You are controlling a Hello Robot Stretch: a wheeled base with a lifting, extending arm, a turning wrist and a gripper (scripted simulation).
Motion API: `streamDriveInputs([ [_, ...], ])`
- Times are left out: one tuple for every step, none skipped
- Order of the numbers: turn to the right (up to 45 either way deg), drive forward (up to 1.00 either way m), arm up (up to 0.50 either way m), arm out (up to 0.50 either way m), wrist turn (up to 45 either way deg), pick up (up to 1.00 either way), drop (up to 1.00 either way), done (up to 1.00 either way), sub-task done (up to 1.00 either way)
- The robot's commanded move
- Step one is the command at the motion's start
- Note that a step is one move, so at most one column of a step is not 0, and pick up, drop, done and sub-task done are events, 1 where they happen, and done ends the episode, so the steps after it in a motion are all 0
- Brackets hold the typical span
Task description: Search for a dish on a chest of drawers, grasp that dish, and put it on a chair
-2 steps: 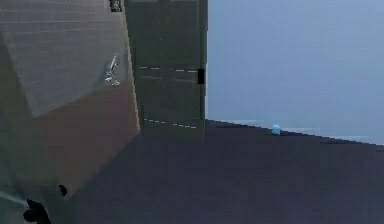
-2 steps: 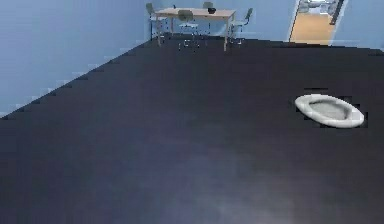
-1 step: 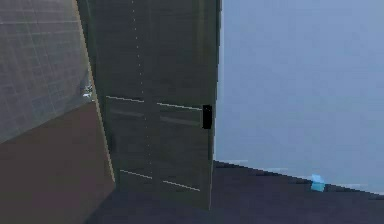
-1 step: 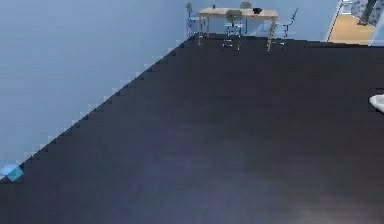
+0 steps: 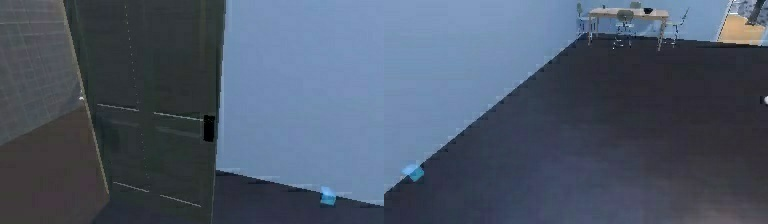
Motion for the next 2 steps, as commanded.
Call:
streamDriveInputs([
  [-45.0, 0.0, 0.0, 0.0, 0.0, 0.0, 0.0, 0.0, 0.0],
  [-9.0, 0.0, 0.0, 0.0, 0.0, 0.0, 0.0, 0.0, 0.0],
])
